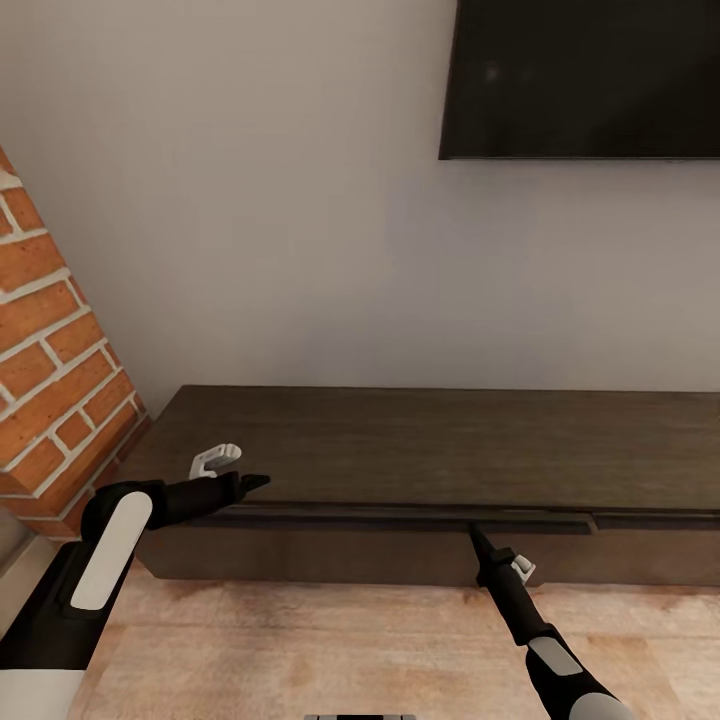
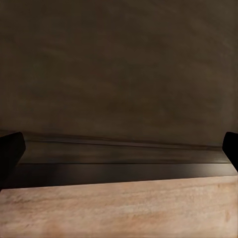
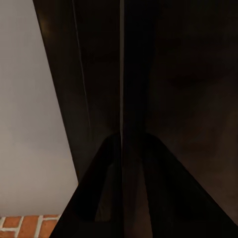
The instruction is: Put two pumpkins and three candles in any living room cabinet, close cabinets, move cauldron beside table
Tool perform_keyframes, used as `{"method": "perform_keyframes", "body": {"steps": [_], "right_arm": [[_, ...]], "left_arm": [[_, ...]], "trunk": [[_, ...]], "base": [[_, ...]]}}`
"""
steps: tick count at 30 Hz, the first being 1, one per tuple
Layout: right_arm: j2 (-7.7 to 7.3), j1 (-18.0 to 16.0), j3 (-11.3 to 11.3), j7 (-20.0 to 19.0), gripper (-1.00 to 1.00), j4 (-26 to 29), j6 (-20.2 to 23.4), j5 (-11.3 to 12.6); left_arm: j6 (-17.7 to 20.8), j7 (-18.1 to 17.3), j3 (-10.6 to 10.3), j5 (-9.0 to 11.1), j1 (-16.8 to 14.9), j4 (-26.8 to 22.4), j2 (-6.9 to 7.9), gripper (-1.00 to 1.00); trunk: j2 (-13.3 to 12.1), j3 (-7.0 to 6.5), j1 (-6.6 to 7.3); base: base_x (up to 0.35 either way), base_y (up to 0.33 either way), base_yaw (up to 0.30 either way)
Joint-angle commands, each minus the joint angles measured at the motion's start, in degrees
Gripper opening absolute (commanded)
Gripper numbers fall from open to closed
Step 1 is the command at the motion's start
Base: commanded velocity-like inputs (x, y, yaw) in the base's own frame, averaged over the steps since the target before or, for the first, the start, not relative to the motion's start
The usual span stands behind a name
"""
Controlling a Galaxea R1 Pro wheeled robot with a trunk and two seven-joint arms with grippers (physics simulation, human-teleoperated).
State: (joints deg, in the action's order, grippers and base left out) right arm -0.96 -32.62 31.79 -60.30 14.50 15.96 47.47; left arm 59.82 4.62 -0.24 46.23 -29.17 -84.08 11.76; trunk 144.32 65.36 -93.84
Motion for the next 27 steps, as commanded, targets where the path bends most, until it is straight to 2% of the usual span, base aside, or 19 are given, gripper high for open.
{"method": "perform_keyframes", "body": {"steps": [1, 14, 15, 18, 27], "right_arm": [[-0.01, -0.1, 0.3, -2.0, -1.0, 0.1, 0.9, 1.1], [-0.03, -0.1, 0.7, -2.0, -1.0, 0.2, 0.8, 1.1], [-0.36, 0.0, 0.0, -0.2, -1.0, -0.1, 0.3, 0.3], [-0.66, 0.0, -1.0, -0.1, -1.0, -0.1, 0.4, 0.2], [-0.66, 0.0, -1.1, -0.1, -1.0, -0.1, 0.4, 0.2]], "left_arm": [[0.2, 0.5, 0.0, 0.5, 0.0, 0.0, 0.02, 1.0], [0.2, 0.5, -0.1, 0.5, 0.0, 0.0, 0.0, 1.0], [0.2, 0.1, -0.2, 0.6, -0.3, -0.4, 0.33, 1.0], [0.2, 0.0, -0.2, 0.6, -0.4, -0.6, 0.72, 1.0], [0.2, 0.0, -0.2, 0.6, -0.4, -0.6, 0.72, 1.0]], "trunk": [[0.0, 0.03, 0.02], [0.0, 0.03, 0.02], [0.0, 0.04, 0.01], [0.0, 0.04, 0.01], [0.0, 0.04, 0.01]], "base": [[-0.007, 0.0, 0.0], [-0.001, 0.0, 0.0], [0.0, 0.0, 0.0], [0.0, 0.0, 0.0], [0.0, 0.0, 0.0]]}}
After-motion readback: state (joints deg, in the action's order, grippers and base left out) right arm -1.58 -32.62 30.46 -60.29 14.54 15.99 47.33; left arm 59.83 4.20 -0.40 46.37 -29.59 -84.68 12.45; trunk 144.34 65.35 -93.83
